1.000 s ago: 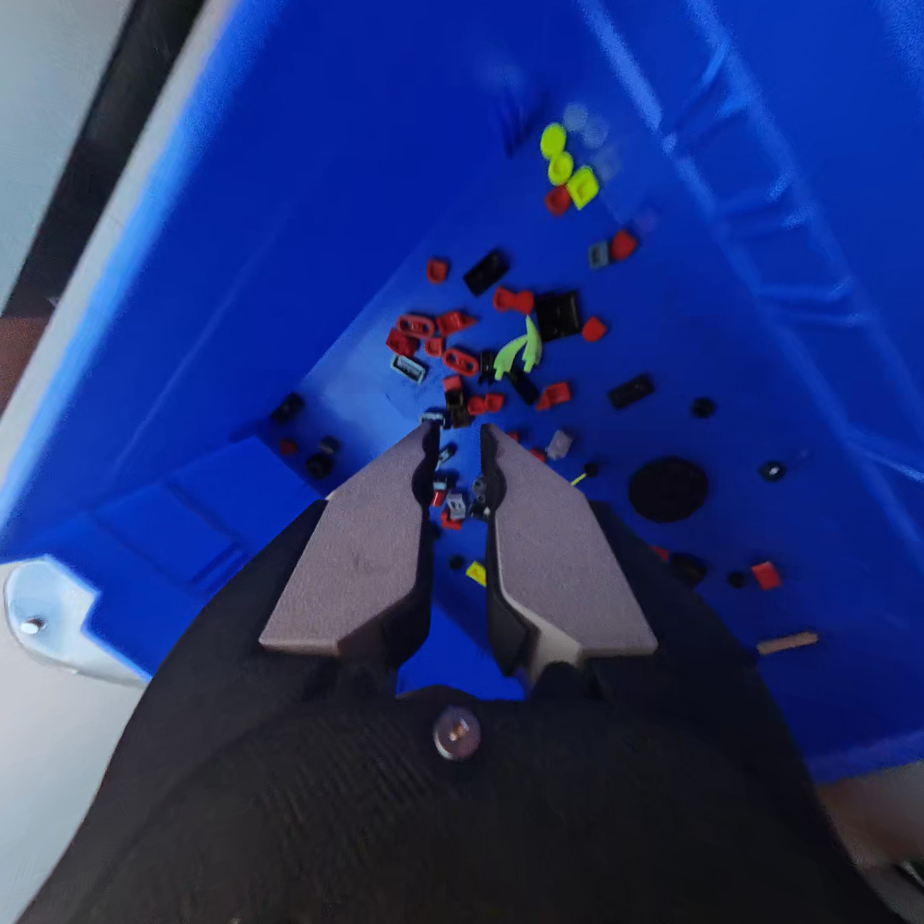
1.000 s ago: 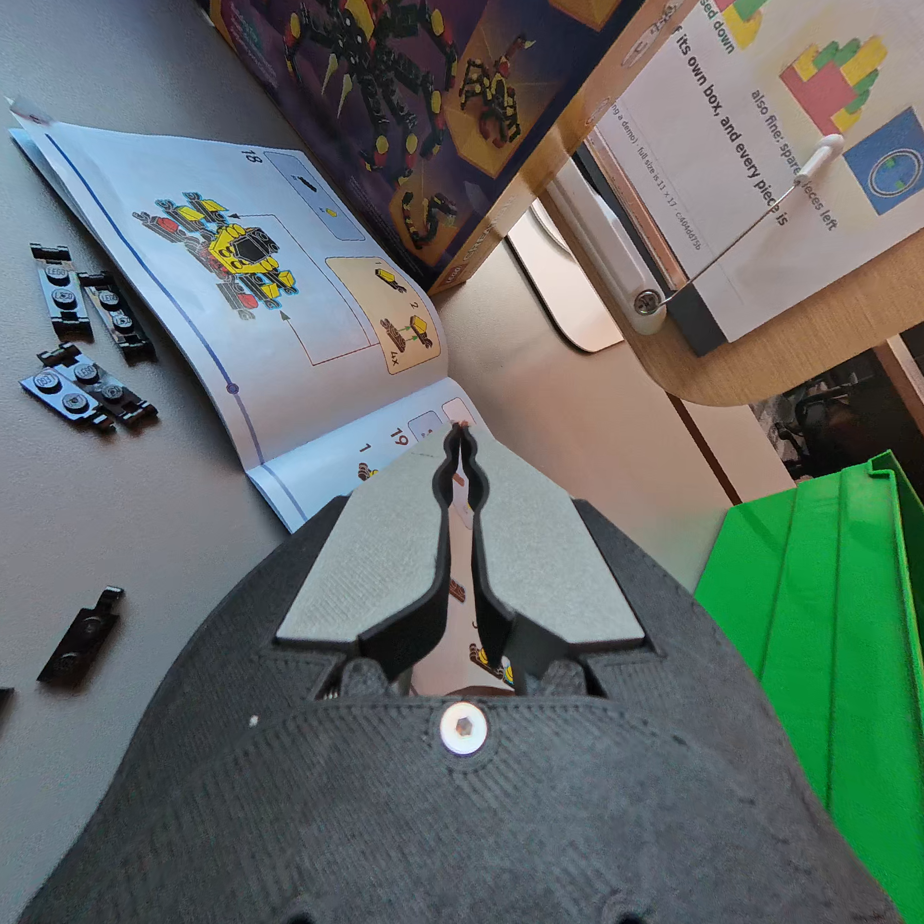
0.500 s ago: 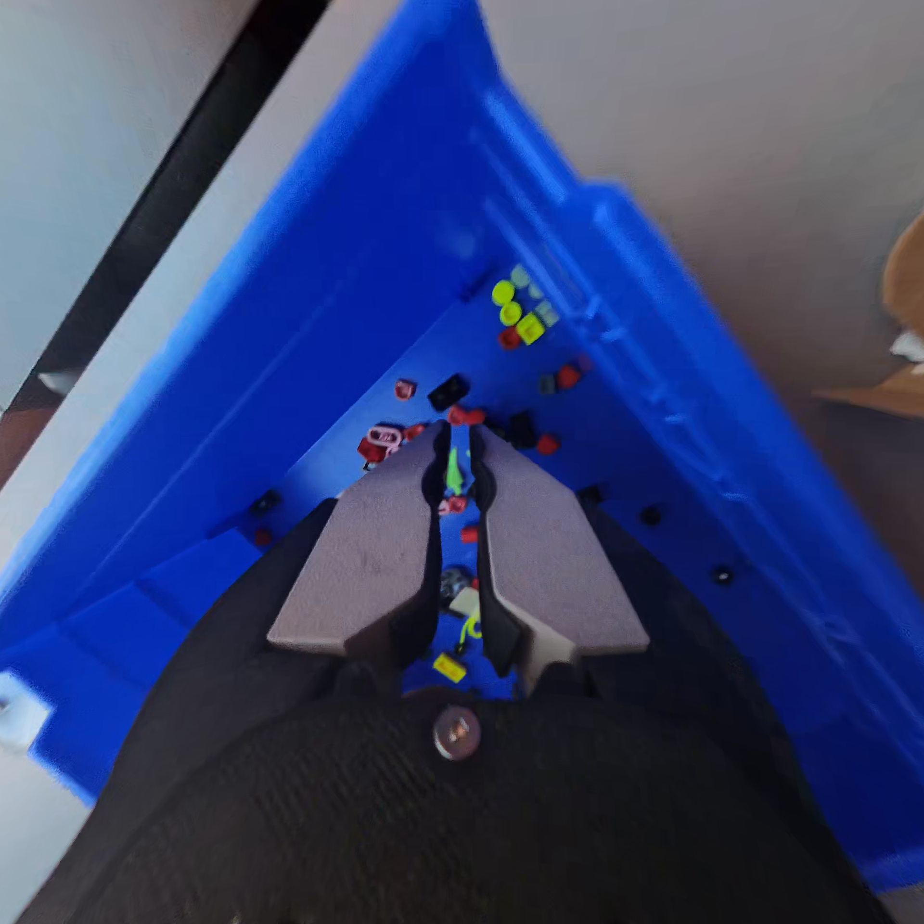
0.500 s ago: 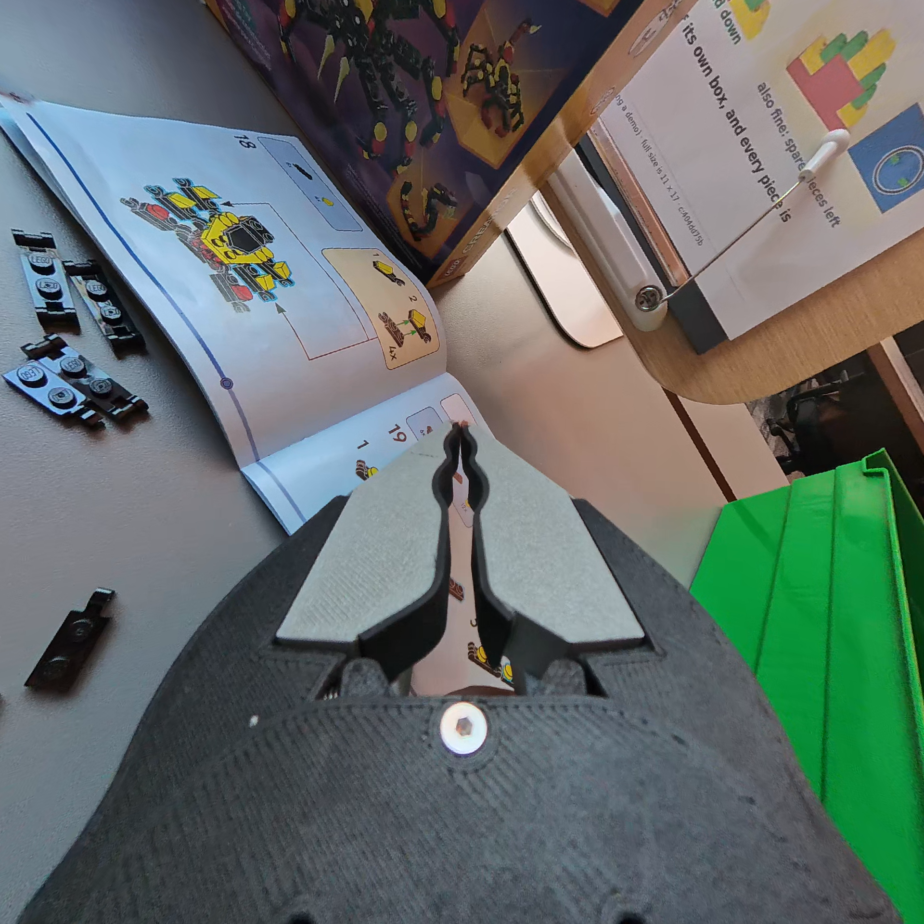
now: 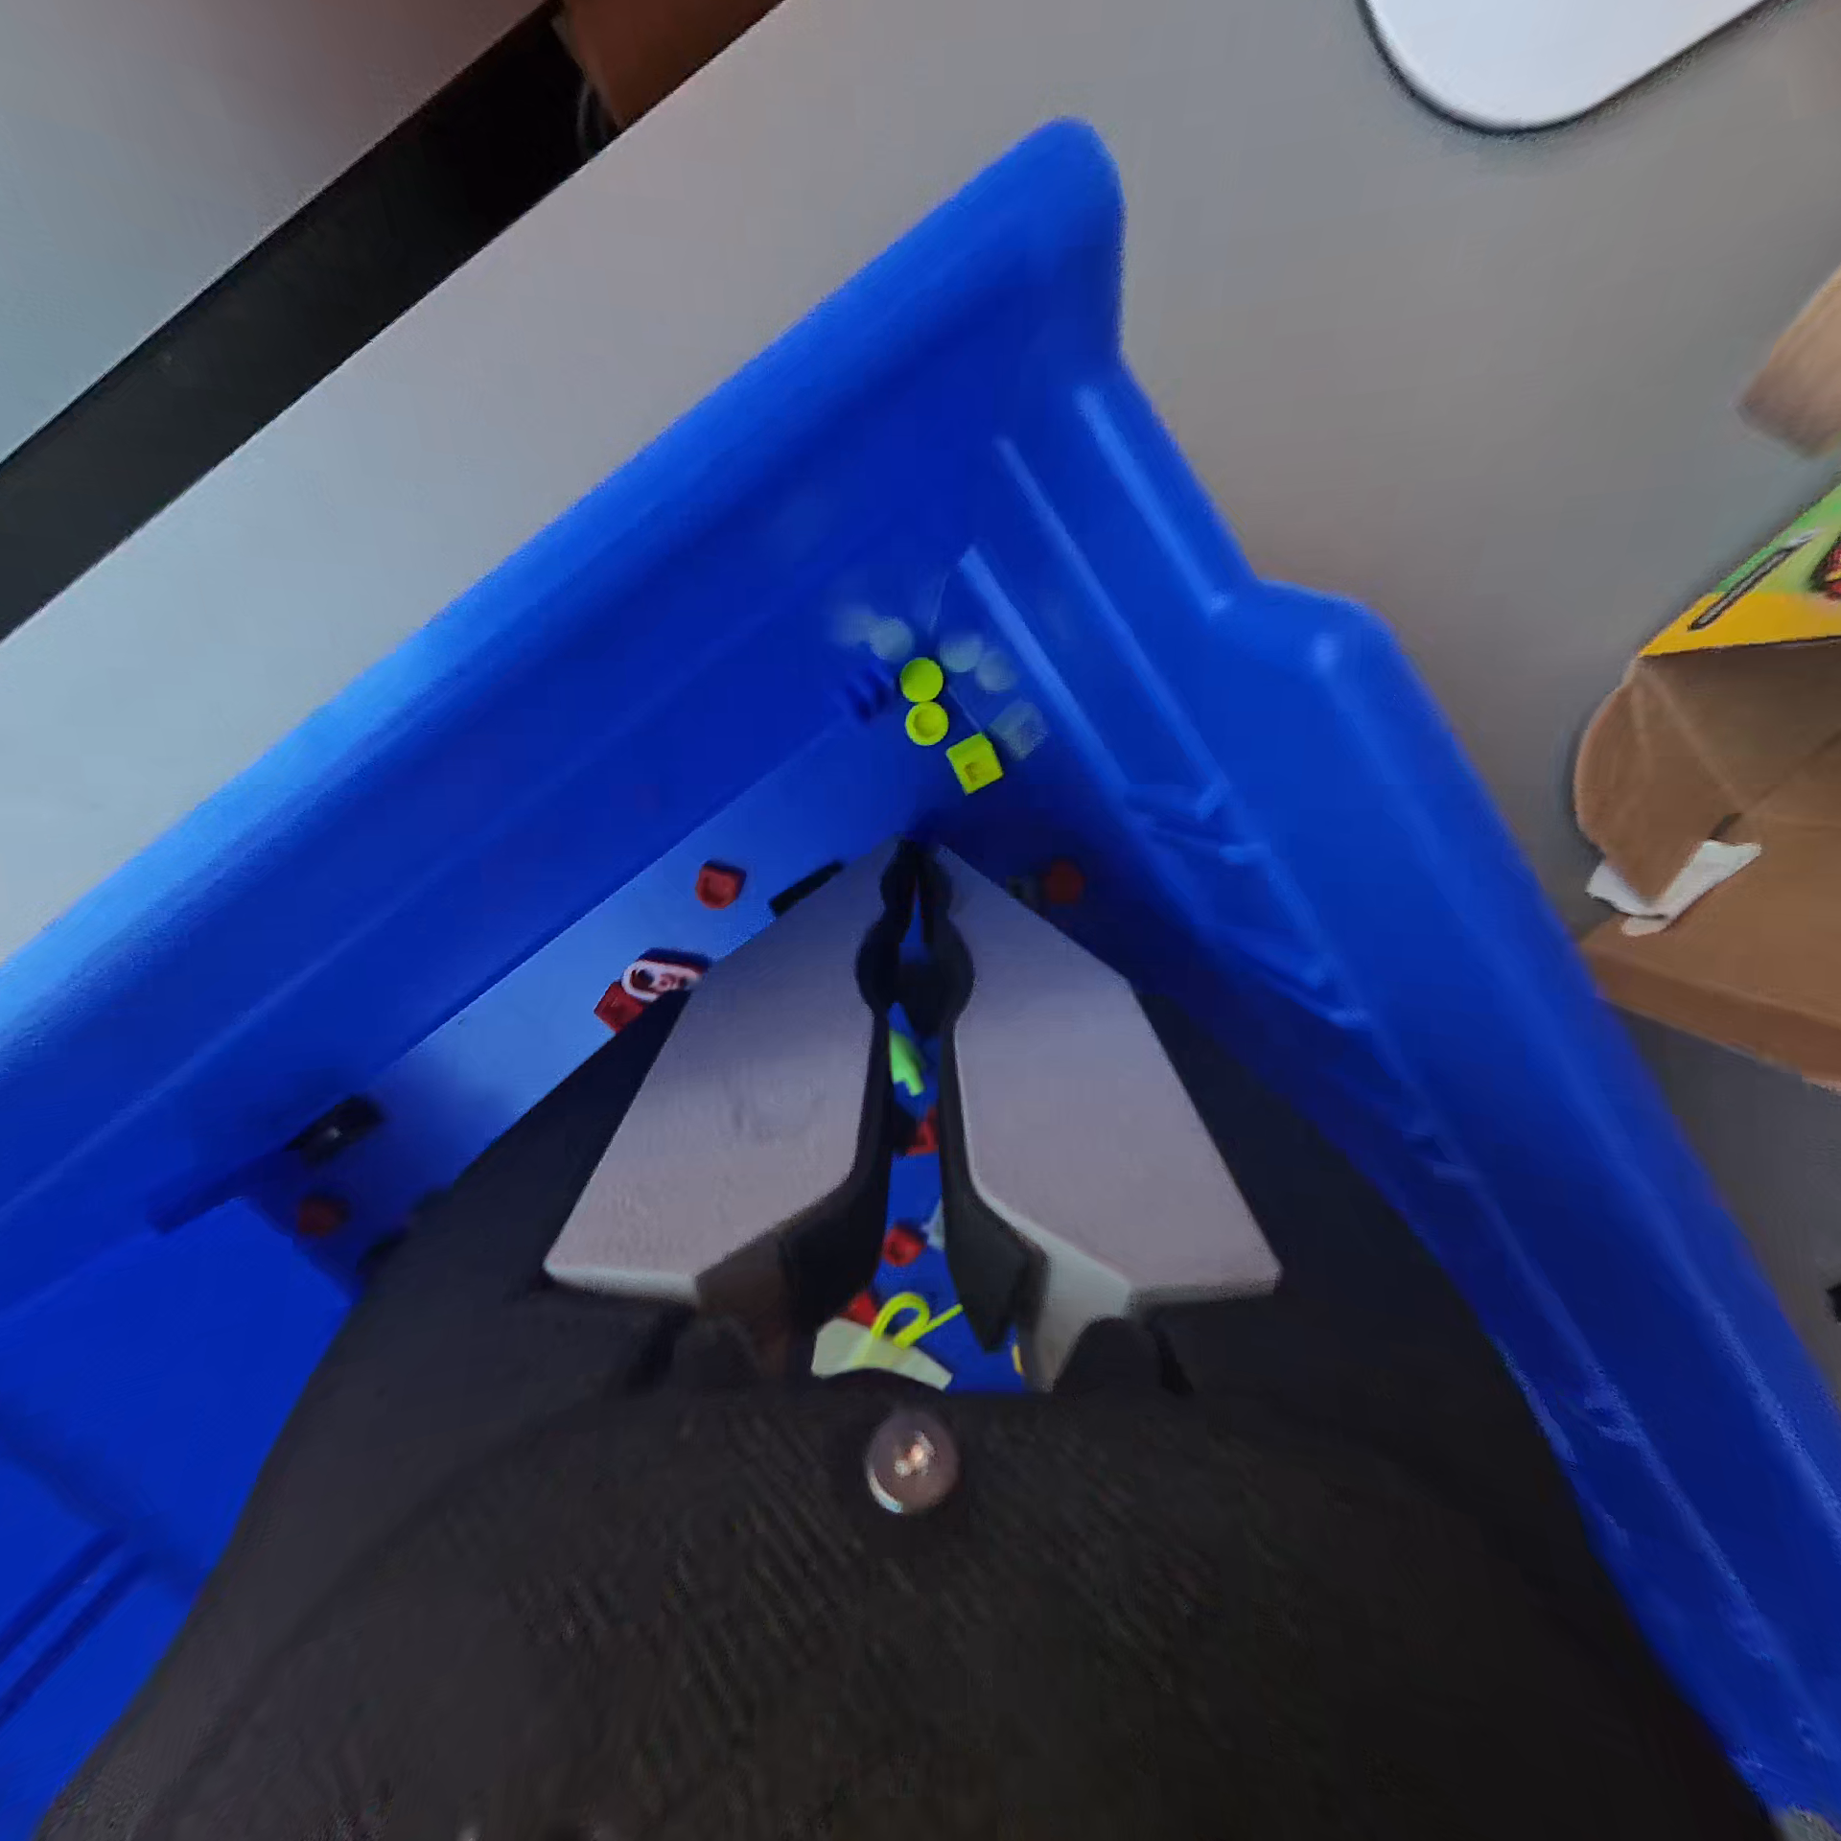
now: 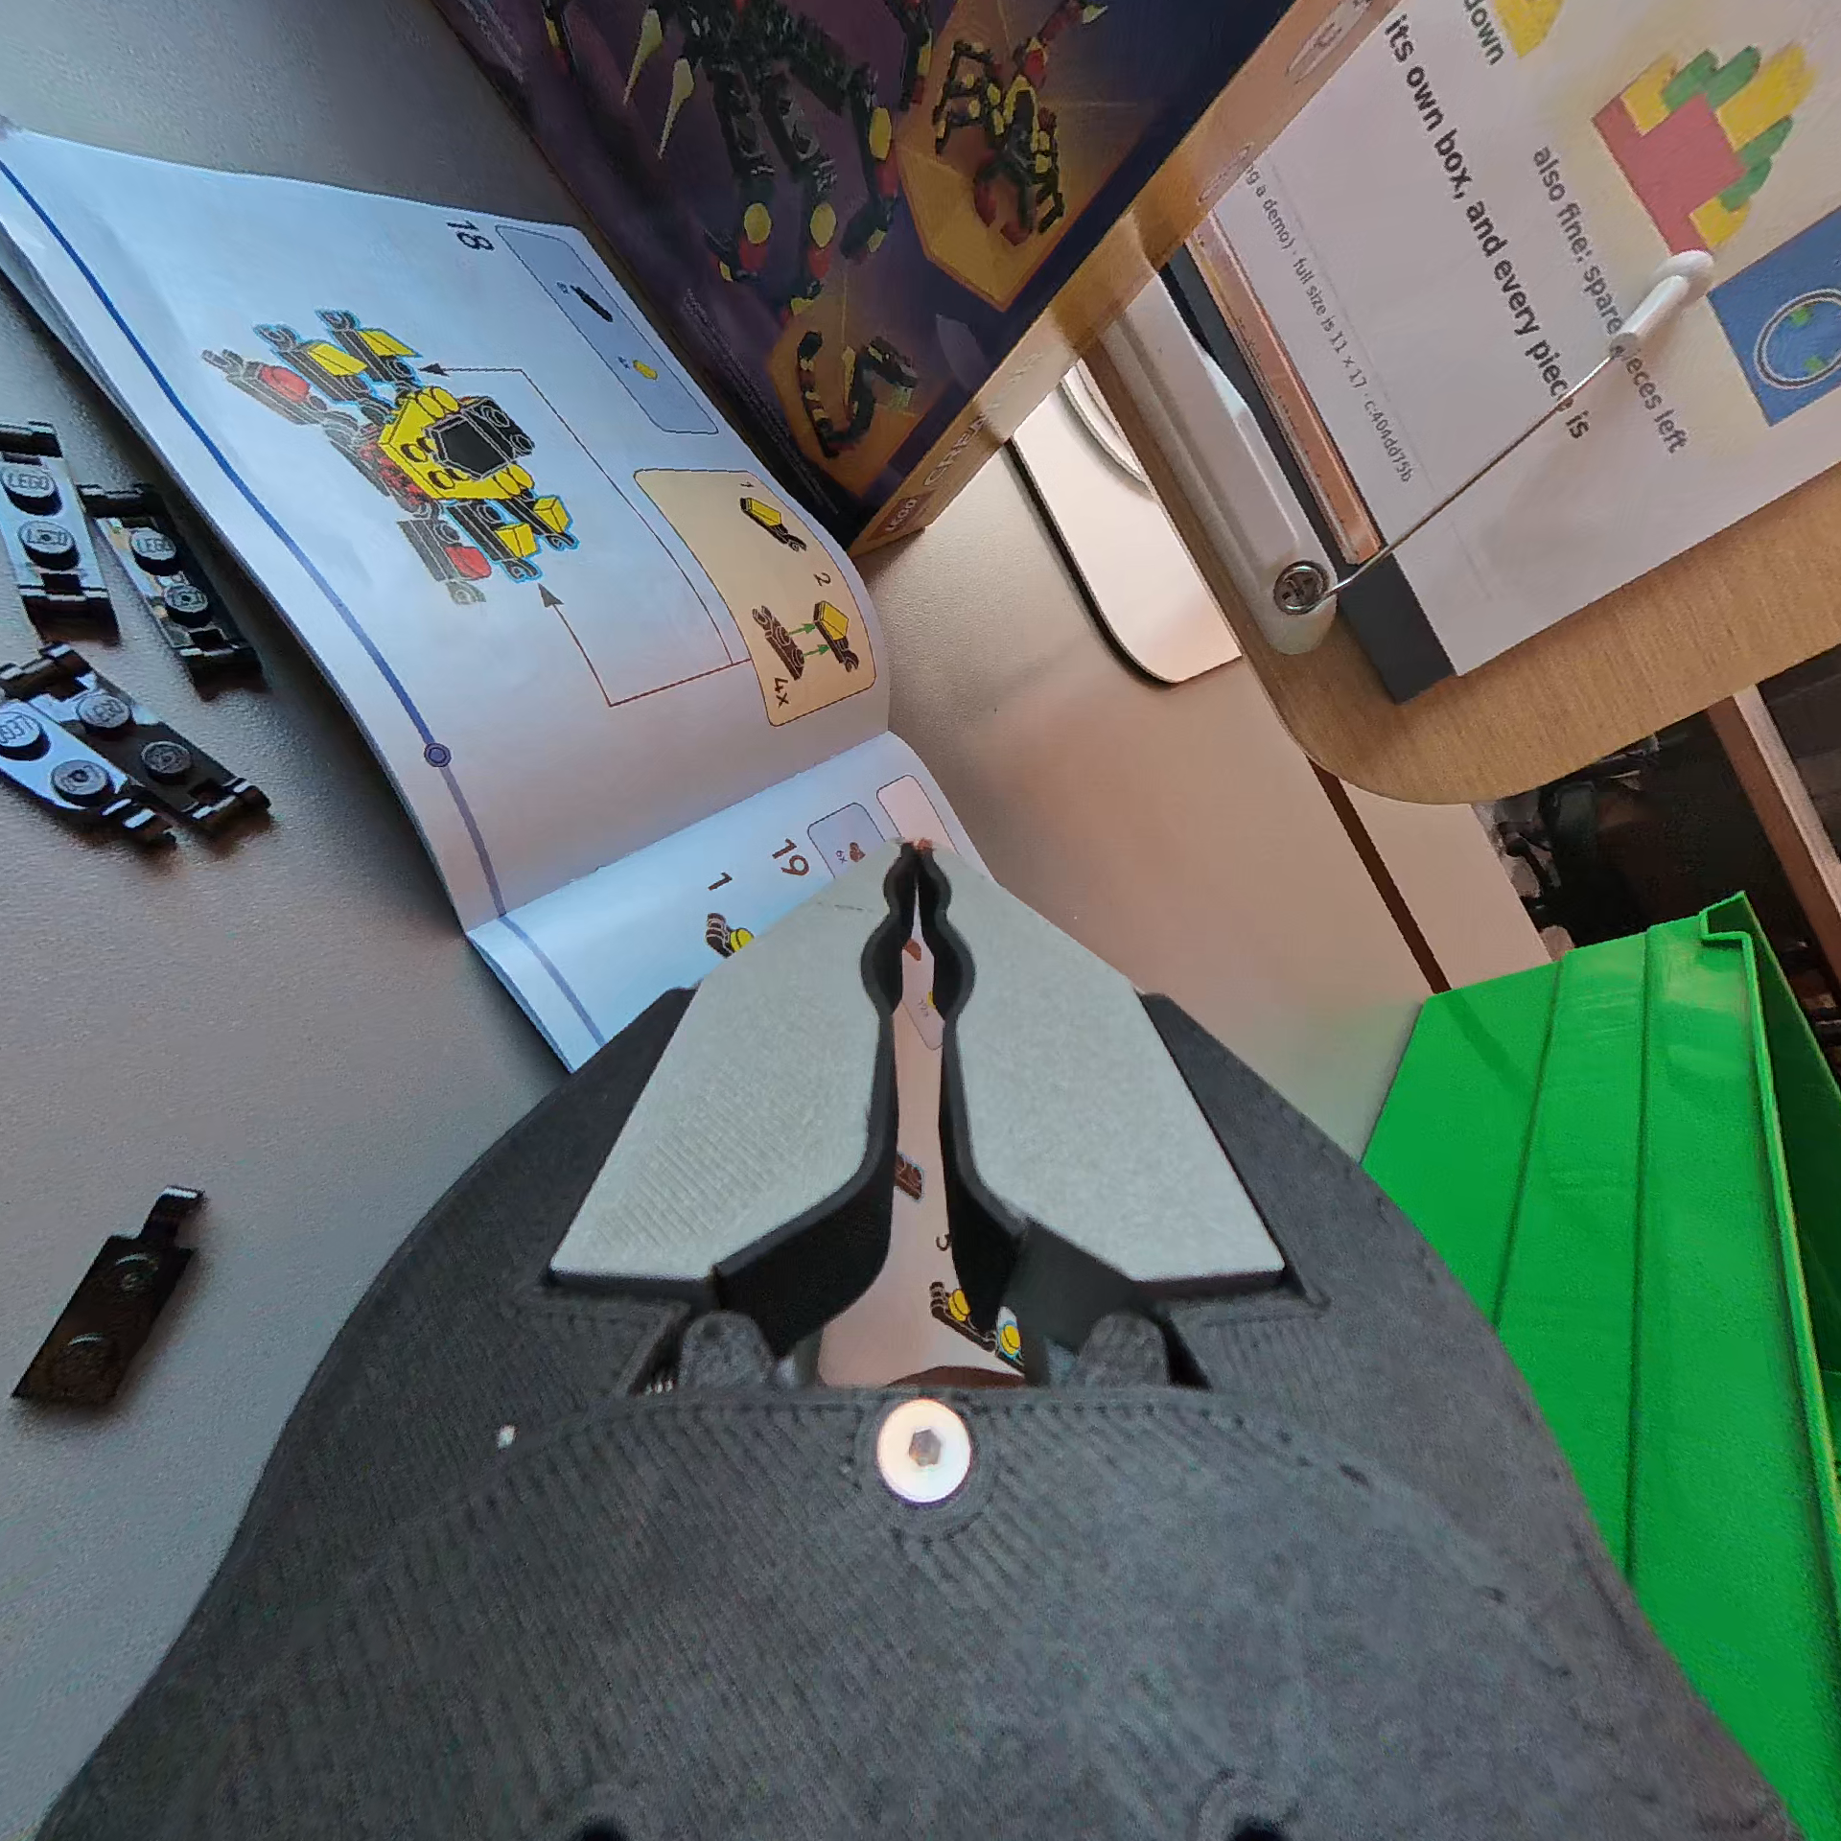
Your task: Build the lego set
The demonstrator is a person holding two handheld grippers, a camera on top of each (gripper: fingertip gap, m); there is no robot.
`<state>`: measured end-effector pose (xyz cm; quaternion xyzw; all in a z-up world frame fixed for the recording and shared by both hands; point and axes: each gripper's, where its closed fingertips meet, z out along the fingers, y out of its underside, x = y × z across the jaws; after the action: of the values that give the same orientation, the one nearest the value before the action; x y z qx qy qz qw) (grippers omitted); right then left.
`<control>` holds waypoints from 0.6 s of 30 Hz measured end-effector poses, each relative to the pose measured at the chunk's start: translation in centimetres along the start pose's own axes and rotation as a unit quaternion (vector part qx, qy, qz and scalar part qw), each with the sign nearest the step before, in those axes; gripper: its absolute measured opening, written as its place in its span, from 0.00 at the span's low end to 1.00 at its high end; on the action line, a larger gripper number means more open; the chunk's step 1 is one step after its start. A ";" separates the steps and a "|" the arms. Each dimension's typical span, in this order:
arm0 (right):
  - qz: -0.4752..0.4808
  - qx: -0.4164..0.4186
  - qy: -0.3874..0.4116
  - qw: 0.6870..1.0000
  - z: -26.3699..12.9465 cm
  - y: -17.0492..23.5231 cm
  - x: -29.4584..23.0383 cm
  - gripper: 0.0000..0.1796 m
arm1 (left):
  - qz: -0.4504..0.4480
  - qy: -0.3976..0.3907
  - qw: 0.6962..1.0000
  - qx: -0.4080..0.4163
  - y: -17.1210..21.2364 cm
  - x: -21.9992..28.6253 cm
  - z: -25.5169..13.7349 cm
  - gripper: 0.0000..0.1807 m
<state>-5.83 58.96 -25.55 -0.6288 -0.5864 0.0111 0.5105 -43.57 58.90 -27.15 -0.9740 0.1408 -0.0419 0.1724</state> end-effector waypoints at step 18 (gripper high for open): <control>-0.008 0.000 -0.003 1.000 0.0 0.0 -0.3 0.00 | -0.028 0.014 0.999 0.031 -1.6 1.2 0.6 0.00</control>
<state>-5.96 58.78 -25.69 -0.6241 -0.5933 0.0089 0.5084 -41.90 60.16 -27.18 -0.9709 0.1150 -0.0651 0.1996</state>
